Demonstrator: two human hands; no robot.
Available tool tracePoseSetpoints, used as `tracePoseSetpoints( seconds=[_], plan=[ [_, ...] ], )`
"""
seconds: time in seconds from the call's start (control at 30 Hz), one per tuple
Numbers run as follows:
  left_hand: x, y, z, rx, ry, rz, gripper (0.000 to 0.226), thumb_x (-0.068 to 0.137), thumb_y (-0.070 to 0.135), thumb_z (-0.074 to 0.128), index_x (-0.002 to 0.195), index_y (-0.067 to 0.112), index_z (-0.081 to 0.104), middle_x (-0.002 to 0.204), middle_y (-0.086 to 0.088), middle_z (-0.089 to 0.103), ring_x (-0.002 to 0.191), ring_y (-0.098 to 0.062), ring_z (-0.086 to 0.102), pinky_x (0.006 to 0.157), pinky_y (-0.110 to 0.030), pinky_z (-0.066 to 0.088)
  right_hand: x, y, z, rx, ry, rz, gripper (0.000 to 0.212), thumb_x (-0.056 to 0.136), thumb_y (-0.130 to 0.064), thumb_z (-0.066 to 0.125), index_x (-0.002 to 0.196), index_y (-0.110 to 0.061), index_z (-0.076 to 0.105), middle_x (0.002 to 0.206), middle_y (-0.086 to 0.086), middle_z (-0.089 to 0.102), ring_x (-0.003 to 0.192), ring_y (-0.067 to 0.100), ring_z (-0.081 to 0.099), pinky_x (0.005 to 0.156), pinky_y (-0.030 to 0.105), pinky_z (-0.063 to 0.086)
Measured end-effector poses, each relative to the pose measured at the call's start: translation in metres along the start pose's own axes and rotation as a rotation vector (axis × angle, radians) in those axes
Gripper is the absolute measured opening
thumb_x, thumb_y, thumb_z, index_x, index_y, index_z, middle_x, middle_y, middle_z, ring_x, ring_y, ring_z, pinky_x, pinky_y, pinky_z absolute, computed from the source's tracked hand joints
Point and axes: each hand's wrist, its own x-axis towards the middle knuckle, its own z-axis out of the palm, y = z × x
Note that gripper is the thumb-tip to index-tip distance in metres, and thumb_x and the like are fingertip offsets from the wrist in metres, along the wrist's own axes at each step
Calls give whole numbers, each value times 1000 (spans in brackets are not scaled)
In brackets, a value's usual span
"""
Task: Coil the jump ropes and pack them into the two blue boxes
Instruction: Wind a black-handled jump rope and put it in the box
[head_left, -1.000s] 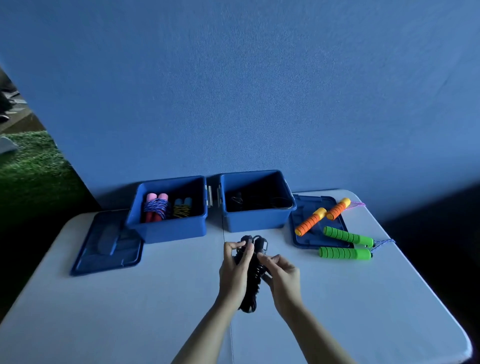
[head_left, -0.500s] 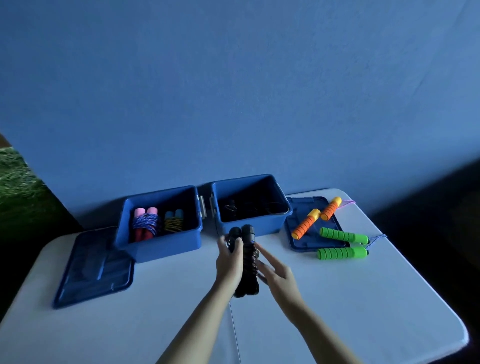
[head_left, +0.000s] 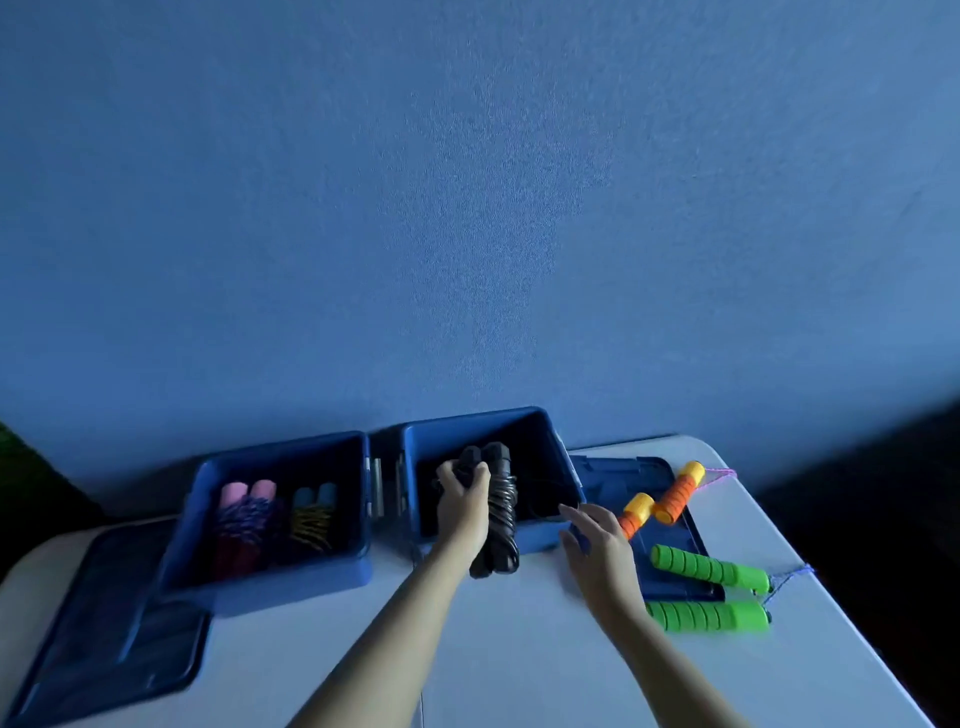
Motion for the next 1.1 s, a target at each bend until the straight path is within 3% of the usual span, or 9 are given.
tracePoseSetpoints(
  seconds=[0.17,0.43,0.53,0.63,0.77,0.83,0.9,1.0,1.1],
  plan=[
    [43,6,26,37,54,-28,31,96,34,53,116,13,44,99,-13,60,85,-27,57,80,-33,46,28,29,15,-24,31,-112,24,71,5,76,88,-13,77,96,12,61,79,16,61,73,9,39],
    [86,1,55,27,77,-108,33,95,36,54,113,10,43,106,-19,63,94,-32,61,86,-38,49,71,11,21,-280,-201,-86,5,68,-14,68,64,-14,71,69,3,62,69,23,59,63,29,43],
    [94,-5,63,6,102,-144,34,95,36,54,112,9,41,110,-20,61,99,-34,61,87,-38,46,75,11,23,-518,-159,-101,25,61,-30,55,42,-15,48,45,-1,45,48,18,45,71,29,25],
    [97,-10,68,18,85,-173,36,95,38,54,106,11,34,104,-17,57,100,-35,60,88,-38,46,71,21,24,-633,-111,-239,42,69,-41,47,37,-14,46,37,-3,42,37,14,41,82,30,27],
    [97,-17,72,53,35,-118,38,93,44,56,106,14,37,103,-19,63,91,-36,64,86,-45,51,68,38,26,-539,-119,-391,37,86,-41,43,59,-23,61,51,-8,59,48,8,55,97,35,27],
    [93,-17,73,99,15,-79,40,93,43,57,111,12,39,103,-18,64,91,-34,64,83,-39,50,66,36,25,-438,-118,-405,22,86,-41,47,89,-28,65,77,-12,70,64,6,63,102,36,26],
    [88,-16,76,123,23,-51,43,93,40,57,117,8,40,106,-19,64,94,-33,62,79,-35,46,64,28,24,-401,-172,-377,40,85,-42,49,120,-26,59,114,-14,66,89,2,65,105,36,23],
    [85,-16,80,113,12,-49,43,91,38,61,116,8,41,112,-21,61,97,-33,61,83,-35,46,61,19,25,-359,-243,-379,53,90,-50,39,140,-33,41,146,-23,36,130,-8,37,114,33,4],
    [81,-20,82,146,-21,-84,42,93,41,57,114,9,39,118,-22,54,100,-35,57,82,-32,42,58,21,30,-369,-244,-319,59,88,-57,30,142,-33,37,148,-26,26,142,-1,18,117,38,-10]
  ],
)
